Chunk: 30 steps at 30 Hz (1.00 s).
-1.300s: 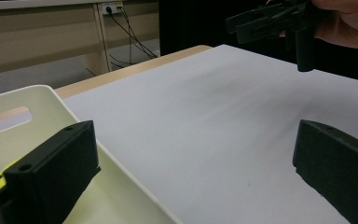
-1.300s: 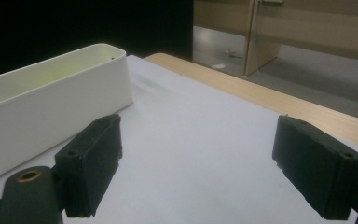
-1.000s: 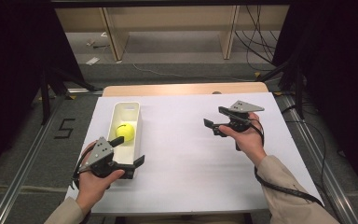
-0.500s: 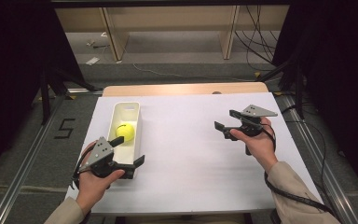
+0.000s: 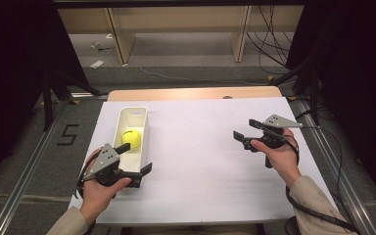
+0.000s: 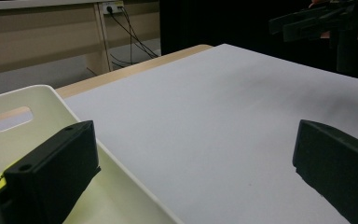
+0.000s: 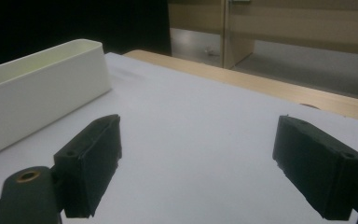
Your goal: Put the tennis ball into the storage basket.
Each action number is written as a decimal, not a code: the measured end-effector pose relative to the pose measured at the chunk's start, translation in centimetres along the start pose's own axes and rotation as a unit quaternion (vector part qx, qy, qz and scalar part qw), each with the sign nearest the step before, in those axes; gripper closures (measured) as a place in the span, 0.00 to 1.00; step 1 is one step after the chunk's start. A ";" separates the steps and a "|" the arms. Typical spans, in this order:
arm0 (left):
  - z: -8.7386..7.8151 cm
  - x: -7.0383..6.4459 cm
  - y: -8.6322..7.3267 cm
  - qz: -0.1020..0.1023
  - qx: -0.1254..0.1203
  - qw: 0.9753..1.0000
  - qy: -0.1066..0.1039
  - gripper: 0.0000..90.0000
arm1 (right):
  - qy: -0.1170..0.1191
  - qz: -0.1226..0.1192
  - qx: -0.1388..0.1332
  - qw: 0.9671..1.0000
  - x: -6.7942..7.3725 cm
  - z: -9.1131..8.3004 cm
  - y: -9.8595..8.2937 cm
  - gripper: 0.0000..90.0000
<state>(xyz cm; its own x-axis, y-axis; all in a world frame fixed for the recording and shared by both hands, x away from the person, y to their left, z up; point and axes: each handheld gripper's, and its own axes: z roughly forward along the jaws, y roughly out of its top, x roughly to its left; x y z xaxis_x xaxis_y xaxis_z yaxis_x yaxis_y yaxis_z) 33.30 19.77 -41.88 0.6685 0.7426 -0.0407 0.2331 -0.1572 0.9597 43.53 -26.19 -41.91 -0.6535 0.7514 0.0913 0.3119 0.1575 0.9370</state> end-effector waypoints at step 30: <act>-0.1 0.0 0.0 0.000 0.000 1.000 0.003 0.00 | -0.002 -0.003 0.010 1.000 0.2 -2.6 -1.8 0.18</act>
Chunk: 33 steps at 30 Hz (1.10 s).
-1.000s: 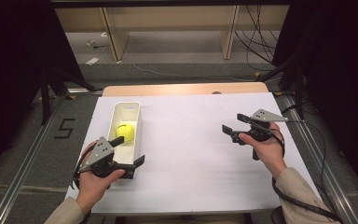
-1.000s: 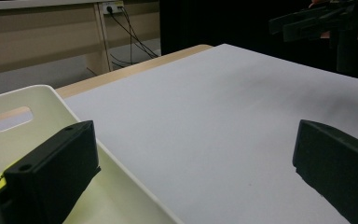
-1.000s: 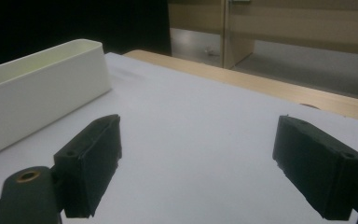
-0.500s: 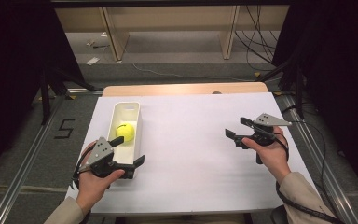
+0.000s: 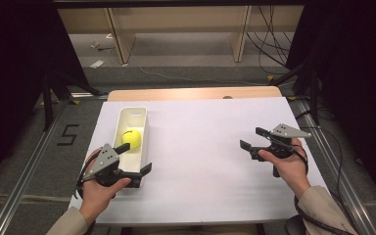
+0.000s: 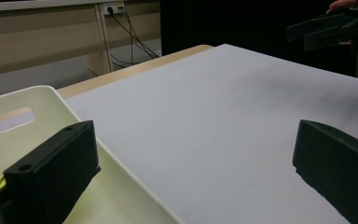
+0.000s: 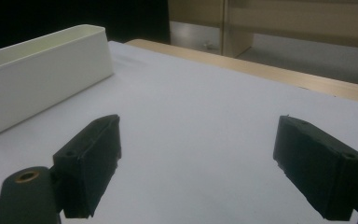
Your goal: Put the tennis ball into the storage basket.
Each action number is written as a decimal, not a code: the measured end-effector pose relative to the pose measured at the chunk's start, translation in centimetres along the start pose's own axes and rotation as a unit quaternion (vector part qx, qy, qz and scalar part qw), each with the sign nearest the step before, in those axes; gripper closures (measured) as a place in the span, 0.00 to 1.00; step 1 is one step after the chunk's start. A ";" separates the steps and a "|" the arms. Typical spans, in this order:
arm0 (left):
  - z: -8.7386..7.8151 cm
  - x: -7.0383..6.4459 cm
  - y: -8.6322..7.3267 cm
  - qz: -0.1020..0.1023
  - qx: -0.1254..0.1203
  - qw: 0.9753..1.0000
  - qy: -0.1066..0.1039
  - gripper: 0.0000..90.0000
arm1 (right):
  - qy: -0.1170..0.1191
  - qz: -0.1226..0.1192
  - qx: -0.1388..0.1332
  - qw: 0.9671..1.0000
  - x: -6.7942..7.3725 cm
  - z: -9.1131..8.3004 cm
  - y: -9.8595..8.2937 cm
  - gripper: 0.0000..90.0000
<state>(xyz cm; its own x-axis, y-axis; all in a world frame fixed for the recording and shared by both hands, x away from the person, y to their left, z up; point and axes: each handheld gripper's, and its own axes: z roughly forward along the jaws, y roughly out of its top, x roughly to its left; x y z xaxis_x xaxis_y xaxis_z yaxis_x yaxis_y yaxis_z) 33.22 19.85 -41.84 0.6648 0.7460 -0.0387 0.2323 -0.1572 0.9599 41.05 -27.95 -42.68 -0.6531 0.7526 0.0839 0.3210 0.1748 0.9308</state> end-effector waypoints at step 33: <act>0.2 0.1 0.0 -0.004 0.003 1.000 -0.001 0.00 | 0.001 0.000 -0.004 1.000 0.2 -1.7 -1.1 0.18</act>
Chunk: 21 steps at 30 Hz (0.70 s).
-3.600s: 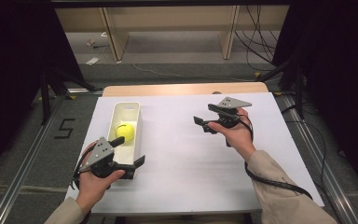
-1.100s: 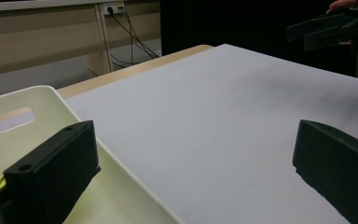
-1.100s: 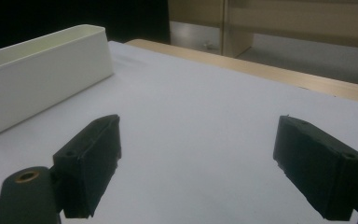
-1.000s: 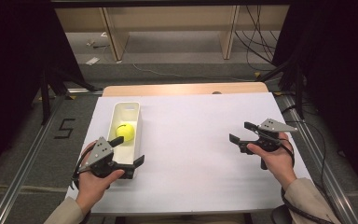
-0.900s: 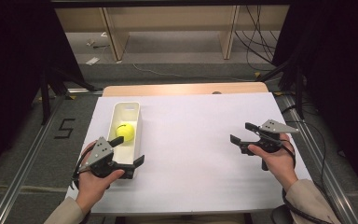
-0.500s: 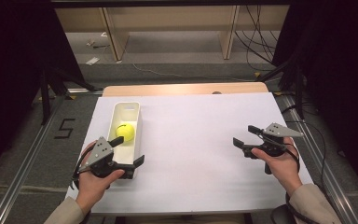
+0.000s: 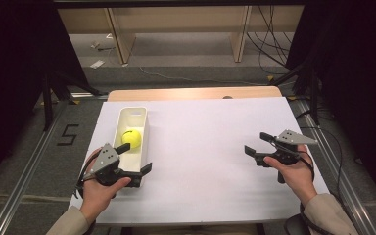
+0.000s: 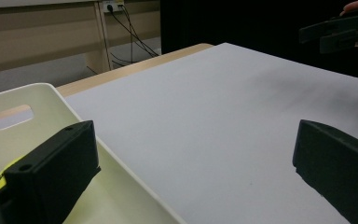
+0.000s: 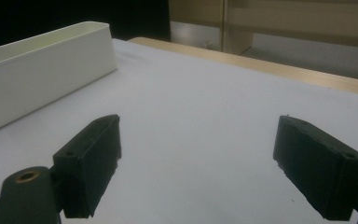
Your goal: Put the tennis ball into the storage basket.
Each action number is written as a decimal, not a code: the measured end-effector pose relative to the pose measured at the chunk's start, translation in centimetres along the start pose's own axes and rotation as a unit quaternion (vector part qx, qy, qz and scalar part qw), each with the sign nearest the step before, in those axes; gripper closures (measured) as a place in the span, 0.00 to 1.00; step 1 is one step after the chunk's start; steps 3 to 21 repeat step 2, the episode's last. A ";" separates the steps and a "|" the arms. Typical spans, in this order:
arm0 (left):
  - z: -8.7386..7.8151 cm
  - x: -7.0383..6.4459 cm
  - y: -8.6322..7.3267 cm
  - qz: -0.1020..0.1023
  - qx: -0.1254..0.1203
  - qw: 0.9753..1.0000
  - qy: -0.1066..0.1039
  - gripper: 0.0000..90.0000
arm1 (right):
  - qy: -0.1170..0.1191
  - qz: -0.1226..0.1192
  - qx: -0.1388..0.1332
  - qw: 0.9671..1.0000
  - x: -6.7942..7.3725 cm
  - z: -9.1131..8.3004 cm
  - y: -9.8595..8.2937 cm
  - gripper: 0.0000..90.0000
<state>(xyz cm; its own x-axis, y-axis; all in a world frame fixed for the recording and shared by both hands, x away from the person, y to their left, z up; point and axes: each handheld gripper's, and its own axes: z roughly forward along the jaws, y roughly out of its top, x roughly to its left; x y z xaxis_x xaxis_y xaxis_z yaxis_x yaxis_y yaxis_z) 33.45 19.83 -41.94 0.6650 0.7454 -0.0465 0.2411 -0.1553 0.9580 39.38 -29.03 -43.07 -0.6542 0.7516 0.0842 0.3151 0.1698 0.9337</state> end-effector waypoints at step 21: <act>0.1 0.0 0.0 -0.001 -0.001 1.000 0.001 0.00 | 0.001 0.001 0.001 1.000 0.0 0.0 0.0 0.18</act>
